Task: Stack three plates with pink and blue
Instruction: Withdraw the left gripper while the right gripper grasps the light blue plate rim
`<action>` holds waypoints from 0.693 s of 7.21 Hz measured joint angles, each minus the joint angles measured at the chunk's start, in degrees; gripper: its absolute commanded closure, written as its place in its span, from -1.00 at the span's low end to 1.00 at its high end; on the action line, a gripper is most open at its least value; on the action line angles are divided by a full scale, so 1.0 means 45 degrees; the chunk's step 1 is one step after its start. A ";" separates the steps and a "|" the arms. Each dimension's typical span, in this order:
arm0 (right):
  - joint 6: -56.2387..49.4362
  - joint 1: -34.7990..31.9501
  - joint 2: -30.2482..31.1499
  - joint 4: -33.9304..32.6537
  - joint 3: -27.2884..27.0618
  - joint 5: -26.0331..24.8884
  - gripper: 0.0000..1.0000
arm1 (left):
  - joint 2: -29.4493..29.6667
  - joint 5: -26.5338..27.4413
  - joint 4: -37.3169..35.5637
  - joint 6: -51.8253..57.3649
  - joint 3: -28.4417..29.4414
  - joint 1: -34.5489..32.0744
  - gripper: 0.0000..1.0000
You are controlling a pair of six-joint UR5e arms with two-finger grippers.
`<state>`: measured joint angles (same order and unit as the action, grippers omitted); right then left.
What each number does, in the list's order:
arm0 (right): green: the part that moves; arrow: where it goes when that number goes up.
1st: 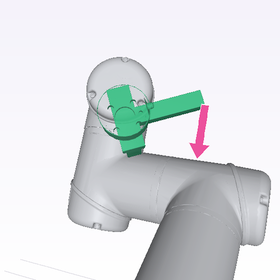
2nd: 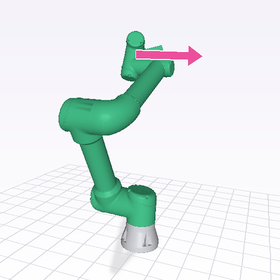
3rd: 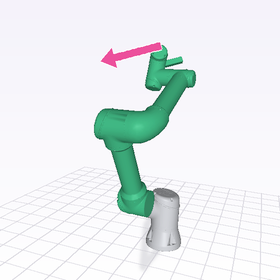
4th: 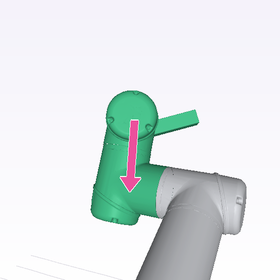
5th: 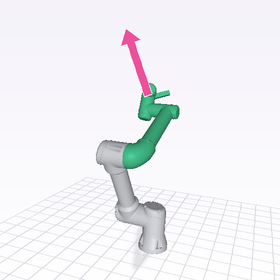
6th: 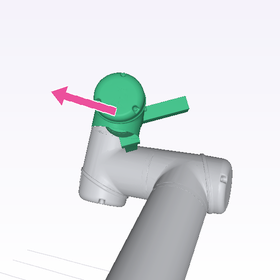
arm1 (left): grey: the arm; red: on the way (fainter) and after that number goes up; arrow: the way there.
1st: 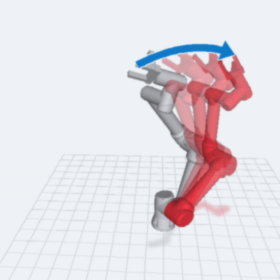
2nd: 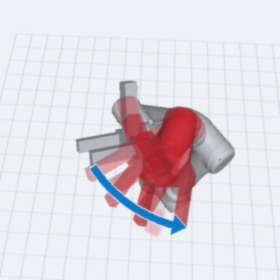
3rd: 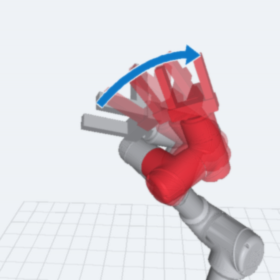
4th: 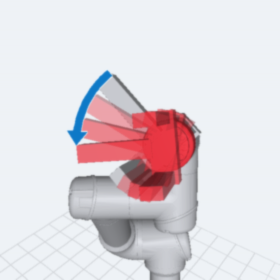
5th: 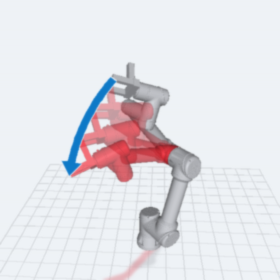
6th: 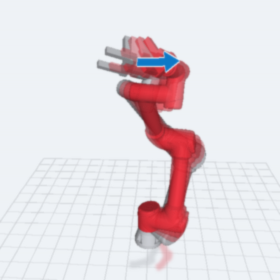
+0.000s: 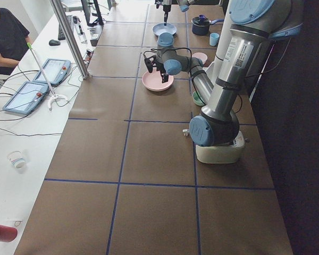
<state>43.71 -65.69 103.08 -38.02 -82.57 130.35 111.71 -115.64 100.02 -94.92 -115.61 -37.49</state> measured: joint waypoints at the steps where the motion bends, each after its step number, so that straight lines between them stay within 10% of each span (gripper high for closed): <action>1: -0.0005 -0.0005 -0.0013 0.0019 -0.0041 0.0068 1.00 | 0.0000 -0.0003 0.0000 0.0000 -0.0001 -0.0059 -1.00; 5: 0.0168 -0.1087 -0.0145 0.0033 -0.1358 0.1709 1.00 | -0.1333 -0.0008 -0.0147 0.1986 -0.0330 -0.0771 -1.00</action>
<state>44.47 -70.58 102.42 -37.87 -88.68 138.04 105.71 -115.68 99.36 -85.99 -117.10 -40.95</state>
